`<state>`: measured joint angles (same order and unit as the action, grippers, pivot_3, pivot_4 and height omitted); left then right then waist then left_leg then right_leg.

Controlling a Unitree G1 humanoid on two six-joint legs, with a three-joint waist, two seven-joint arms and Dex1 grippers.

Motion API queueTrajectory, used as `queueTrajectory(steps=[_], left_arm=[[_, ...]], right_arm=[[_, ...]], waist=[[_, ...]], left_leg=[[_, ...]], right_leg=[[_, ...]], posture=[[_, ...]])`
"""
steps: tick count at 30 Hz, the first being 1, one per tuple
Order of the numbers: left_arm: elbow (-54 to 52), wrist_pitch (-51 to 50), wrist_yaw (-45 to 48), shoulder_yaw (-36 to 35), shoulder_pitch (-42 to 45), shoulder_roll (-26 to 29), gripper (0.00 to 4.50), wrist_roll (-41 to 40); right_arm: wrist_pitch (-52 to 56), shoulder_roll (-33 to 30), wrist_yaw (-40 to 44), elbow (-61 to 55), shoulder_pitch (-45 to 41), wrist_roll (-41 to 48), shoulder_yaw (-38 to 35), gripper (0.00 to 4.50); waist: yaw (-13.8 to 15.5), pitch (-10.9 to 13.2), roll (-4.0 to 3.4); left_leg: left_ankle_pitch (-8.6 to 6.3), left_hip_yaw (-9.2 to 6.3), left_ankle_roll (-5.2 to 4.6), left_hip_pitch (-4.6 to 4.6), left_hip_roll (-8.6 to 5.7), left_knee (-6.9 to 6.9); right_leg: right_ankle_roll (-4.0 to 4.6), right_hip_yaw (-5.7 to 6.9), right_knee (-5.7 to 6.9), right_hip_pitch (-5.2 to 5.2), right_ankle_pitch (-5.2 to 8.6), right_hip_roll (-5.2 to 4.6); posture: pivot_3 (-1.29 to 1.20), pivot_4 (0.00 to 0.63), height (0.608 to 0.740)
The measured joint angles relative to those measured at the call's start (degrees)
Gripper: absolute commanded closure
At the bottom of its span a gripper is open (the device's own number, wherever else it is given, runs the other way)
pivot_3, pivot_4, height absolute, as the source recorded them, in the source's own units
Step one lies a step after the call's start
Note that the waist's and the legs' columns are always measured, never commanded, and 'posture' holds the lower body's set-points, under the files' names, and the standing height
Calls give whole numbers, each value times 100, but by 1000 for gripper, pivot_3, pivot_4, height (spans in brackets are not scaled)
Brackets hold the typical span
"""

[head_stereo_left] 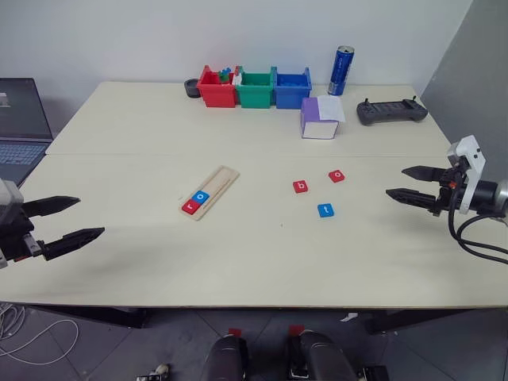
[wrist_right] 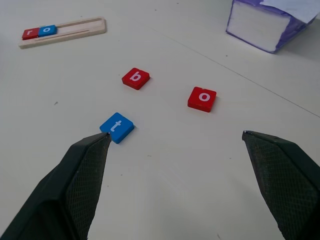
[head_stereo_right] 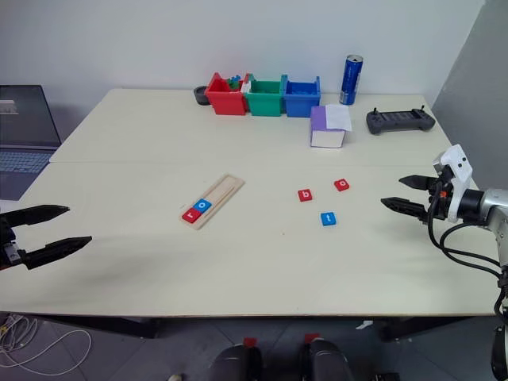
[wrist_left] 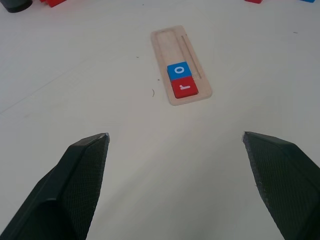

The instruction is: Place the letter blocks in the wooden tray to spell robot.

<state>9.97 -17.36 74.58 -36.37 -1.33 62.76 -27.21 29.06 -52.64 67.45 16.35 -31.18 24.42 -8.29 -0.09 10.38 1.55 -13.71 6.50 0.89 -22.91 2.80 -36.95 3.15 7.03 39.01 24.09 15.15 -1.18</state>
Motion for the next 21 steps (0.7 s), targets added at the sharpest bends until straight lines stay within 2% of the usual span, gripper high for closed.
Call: queueTrajectory(steps=[8, 12, 16, 21], left_arm=[[-3, -222, 33, 21, 23, 174, 0, 60], [-26, -219, 37, 135, -91, 90, 0, 114], [-417, -234, -310, 355, -86, -339, 0, 104], [-916, -327, -922, 843, -185, -1033, 0, 142]], right_arm=[[117, -152, 248, -268, 132, 152, -6, 38], [133, -166, 296, -323, 162, 153, -5, 38], [216, -81, 341, -709, 136, 187, 30, 38], [443, 566, 107, -1413, 66, 368, 316, 38]], waist=[[-5, 0, 0], [2, 0, 0], [3, 0, 0], [-3, -2, 5]], left_leg=[[0, 4, 0, 1, 0, 1], [0, 2, 0, 1, 0, 1], [0, 2, 0, 1, 0, 1], [0, 1, 0, 0, 5, 1]], right_leg=[[0, -4, -1, 1, 0, 0], [0, -3, 0, 2, 0, 0], [0, -4, 0, 0, 0, 0], [0, -4, 2, 1, 0, 5]], posture=[[0, 150, 740], [0, 150, 740], [0, 150, 740], [0, 150, 740]])
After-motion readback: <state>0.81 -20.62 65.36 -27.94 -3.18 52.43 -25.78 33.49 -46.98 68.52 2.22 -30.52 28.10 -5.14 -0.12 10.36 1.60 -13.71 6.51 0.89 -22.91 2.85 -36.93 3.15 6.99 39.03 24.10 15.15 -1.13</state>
